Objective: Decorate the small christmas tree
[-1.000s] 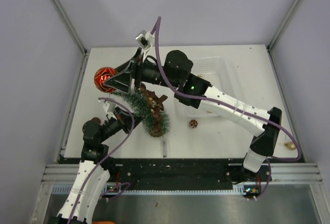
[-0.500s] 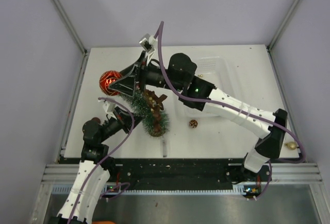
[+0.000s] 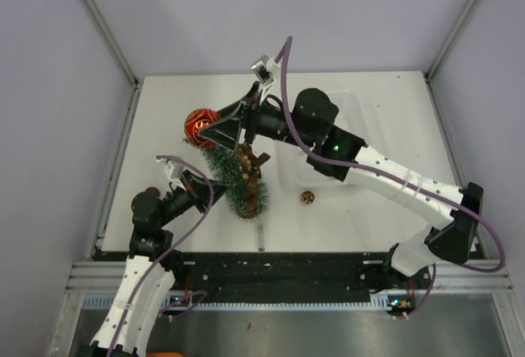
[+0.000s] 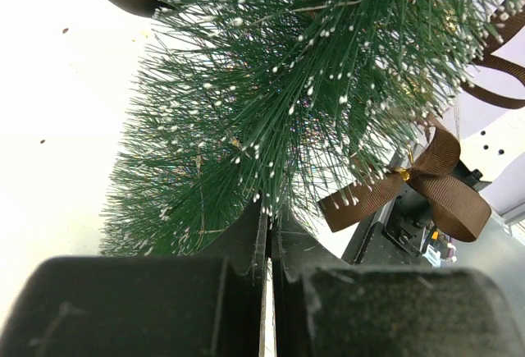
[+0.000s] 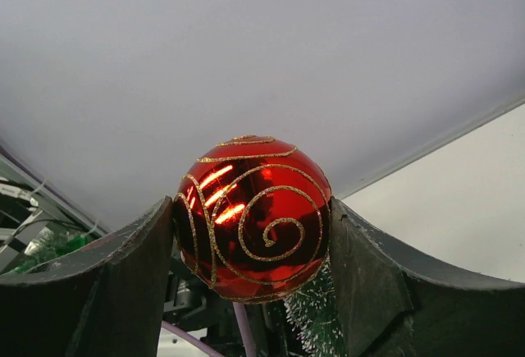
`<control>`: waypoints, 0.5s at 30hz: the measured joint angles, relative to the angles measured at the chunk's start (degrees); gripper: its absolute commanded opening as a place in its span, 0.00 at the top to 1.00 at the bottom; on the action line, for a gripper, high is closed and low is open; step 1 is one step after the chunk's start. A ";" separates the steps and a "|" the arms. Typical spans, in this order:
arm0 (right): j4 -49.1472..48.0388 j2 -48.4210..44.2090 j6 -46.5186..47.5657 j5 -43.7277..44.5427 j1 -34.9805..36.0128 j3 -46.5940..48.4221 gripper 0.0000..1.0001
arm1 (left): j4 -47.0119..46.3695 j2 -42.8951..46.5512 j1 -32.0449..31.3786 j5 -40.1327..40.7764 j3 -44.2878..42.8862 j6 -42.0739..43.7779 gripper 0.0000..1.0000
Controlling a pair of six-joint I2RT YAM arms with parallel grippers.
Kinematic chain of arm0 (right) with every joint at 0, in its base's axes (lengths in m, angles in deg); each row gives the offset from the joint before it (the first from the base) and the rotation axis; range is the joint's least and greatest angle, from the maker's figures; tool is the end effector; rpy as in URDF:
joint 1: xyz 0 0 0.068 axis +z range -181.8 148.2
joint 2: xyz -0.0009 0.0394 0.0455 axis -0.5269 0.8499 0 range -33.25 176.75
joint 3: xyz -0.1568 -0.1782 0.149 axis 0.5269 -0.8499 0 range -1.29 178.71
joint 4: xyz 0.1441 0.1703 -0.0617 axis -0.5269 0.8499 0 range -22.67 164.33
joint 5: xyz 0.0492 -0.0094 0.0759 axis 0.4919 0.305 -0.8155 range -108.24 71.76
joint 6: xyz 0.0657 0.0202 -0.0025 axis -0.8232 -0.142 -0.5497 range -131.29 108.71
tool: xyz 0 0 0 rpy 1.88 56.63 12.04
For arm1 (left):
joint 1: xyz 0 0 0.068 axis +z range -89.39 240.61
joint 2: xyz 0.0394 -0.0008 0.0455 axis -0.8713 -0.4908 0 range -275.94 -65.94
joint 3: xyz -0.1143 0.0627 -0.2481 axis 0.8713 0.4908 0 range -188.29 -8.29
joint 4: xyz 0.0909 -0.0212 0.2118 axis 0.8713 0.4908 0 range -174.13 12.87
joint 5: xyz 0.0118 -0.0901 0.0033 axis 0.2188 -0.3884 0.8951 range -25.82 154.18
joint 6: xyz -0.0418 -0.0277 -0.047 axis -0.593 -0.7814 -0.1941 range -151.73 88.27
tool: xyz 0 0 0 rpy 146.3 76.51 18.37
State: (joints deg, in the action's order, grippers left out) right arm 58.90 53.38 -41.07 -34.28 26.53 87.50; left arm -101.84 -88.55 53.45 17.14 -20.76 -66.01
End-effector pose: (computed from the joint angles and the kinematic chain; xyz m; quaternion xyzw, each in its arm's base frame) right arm 0.1653 0.2971 0.4761 -0.2599 0.5866 0.5938 0.4855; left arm 0.0941 -0.0528 0.2544 0.1502 0.6577 -0.4899 0.5521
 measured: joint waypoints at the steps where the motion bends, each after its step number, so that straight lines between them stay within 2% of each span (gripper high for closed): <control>1: -0.13 -0.46 -0.04 0.15 -0.13 -0.37 0.68 | 0.00 0.00 0.00 0.00 0.00 0.00 1.00; 6: -1.44 -2.47 -0.46 0.94 -0.94 -2.99 0.45 | -0.07 0.00 0.00 0.00 0.00 0.00 1.00; 15: -6.93 -5.51 -3.54 1.33 -3.15 -9.57 0.29 | -0.28 0.00 0.00 0.00 0.00 -0.02 1.00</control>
State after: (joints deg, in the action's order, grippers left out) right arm 51.97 47.87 -44.61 -32.94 23.38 77.93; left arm -102.13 -88.55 53.45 17.14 -20.76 -66.03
